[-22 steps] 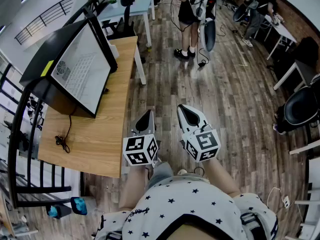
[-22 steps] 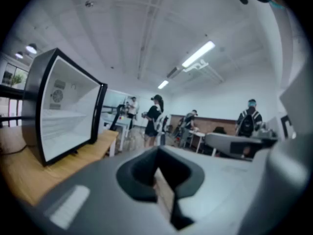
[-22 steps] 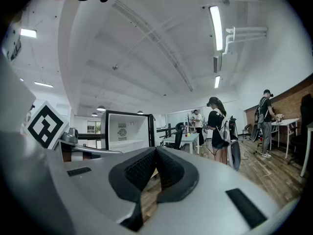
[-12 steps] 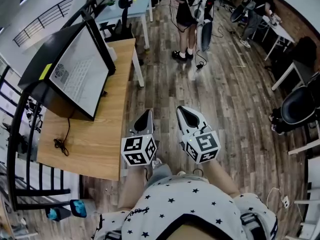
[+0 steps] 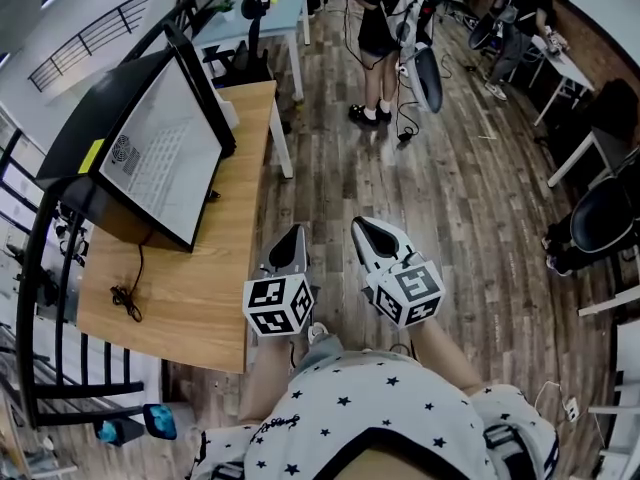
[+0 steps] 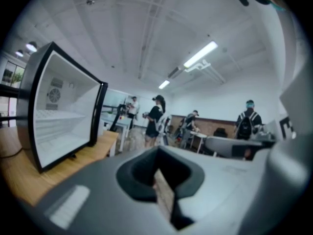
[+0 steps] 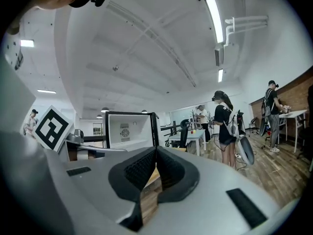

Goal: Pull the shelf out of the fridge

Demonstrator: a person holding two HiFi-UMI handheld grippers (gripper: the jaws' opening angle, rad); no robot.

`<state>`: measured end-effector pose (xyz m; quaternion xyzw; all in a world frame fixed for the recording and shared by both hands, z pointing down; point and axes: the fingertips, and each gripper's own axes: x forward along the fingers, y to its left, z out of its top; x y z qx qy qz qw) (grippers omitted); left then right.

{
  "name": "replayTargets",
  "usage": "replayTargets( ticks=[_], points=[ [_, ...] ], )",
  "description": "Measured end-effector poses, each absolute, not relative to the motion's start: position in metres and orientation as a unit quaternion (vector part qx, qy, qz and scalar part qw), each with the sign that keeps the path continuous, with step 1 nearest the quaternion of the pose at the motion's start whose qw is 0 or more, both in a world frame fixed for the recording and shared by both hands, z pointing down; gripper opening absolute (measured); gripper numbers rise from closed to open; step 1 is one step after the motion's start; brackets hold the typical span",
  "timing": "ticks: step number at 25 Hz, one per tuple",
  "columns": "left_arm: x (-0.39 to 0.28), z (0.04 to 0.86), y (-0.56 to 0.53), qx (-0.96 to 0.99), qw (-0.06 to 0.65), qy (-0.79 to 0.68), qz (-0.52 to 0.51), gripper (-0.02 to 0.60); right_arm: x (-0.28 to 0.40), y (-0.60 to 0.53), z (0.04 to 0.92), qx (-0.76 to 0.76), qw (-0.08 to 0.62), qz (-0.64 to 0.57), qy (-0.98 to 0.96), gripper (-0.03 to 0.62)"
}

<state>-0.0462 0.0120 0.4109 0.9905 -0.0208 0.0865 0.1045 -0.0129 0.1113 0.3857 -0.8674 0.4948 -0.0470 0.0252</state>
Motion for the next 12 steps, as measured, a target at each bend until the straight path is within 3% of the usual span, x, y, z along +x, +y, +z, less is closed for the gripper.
replayTargets(
  ticks=[12],
  points=[
    [-0.023, 0.419, -0.045, 0.989, 0.108, -0.029, 0.096, 0.005, 0.022, 0.050, 0.385, -0.858, 0.053, -0.052, 0.508, 0.021]
  ],
)
